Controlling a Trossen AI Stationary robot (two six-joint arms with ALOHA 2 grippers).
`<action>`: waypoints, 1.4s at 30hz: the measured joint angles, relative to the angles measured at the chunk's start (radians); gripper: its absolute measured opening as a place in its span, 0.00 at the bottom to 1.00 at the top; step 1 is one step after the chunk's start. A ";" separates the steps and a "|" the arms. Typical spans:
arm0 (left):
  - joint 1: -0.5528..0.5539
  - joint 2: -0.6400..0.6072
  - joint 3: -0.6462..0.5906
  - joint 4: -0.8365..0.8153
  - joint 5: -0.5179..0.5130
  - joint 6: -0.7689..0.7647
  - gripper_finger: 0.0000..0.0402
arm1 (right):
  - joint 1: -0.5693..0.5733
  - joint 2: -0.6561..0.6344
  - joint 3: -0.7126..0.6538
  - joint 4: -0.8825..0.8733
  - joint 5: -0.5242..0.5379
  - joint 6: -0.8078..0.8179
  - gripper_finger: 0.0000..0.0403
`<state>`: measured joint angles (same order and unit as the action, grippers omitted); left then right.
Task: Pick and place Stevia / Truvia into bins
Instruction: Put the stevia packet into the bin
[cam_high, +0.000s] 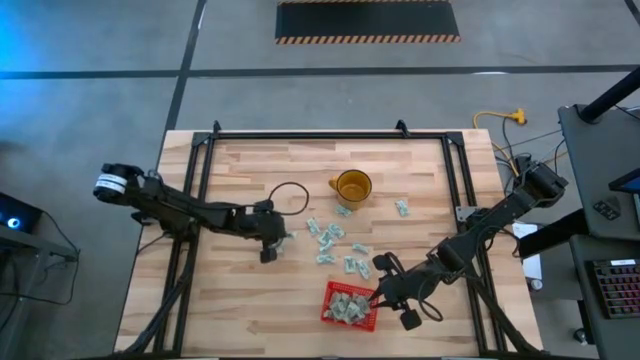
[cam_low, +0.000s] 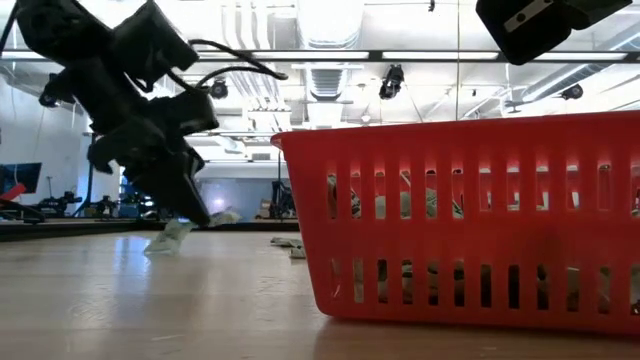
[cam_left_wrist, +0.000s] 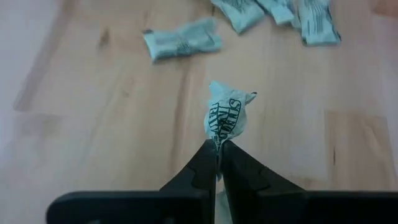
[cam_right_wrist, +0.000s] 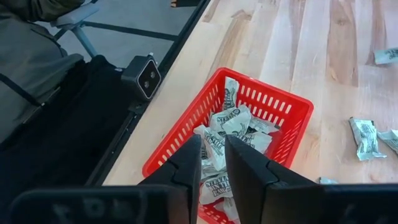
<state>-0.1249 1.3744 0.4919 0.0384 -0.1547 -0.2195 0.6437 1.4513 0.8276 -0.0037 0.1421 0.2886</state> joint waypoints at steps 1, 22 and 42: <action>0.001 0.014 0.000 0.003 0.030 0.001 0.01 | 0.000 0.000 -0.001 0.001 0.000 0.000 0.16; 0.000 0.127 0.023 0.065 0.195 0.018 0.28 | 0.000 0.000 -0.016 0.001 0.018 0.019 0.18; 0.001 0.165 0.021 0.138 0.163 0.109 0.21 | 0.000 0.000 -0.022 0.001 0.017 0.026 0.17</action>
<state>-0.1238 1.5396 0.5128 0.1768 0.0086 -0.1110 0.6437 1.4513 0.8055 -0.0027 0.1589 0.3145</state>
